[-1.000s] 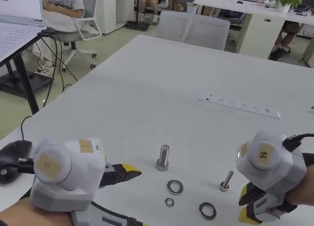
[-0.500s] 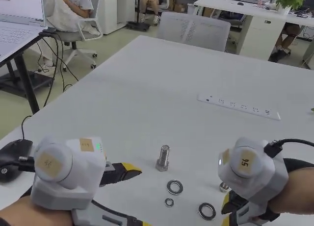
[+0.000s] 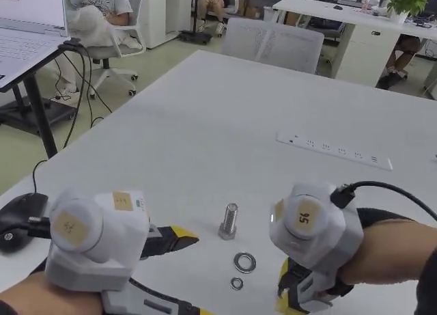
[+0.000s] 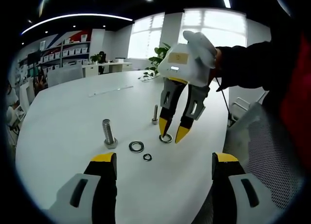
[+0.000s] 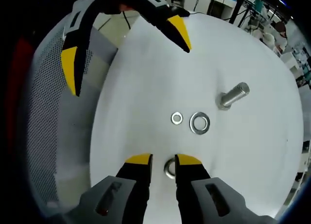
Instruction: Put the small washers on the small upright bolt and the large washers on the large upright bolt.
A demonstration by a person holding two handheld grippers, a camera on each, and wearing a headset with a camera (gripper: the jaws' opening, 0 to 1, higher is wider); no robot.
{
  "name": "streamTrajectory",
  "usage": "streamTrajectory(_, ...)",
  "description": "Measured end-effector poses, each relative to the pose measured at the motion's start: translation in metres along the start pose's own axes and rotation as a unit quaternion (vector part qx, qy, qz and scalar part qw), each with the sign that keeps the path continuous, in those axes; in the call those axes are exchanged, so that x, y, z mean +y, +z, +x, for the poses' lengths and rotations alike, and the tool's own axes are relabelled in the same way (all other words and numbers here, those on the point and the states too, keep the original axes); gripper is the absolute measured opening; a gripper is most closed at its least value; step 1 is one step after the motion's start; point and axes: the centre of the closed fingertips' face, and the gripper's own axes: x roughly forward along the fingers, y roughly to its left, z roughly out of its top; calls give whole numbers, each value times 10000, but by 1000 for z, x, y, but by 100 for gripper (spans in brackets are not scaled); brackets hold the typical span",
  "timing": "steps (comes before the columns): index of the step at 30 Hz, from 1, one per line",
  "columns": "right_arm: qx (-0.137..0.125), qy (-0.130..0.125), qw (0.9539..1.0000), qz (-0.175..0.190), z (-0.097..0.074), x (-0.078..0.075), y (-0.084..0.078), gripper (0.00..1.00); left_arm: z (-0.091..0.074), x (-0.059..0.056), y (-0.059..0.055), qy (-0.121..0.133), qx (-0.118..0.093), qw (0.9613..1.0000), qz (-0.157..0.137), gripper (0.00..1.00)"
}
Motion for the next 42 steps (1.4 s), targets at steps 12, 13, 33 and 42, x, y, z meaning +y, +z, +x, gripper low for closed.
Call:
streamTrajectory(12, -57, 27, 9993, -359, 7, -15, 34, 19, 0, 1, 0, -1, 1, 10000, -9, 80)
streamTrajectory(13, -71, 38, 9993, -365, 8, -16, 35, 19, 0, 1, 0, -2, -1, 10000, -13, 80)
streamTrajectory(33, 46, 197, 9989, -426, 35, -22, 42, 19, -1, 2, 0, 8, 13, 10000, -27, 80)
streamTrajectory(42, 159, 29, 9972, -735, 37, -24, 41, 17, 0, 3, 1, 17, -12, 10000, -41, 80)
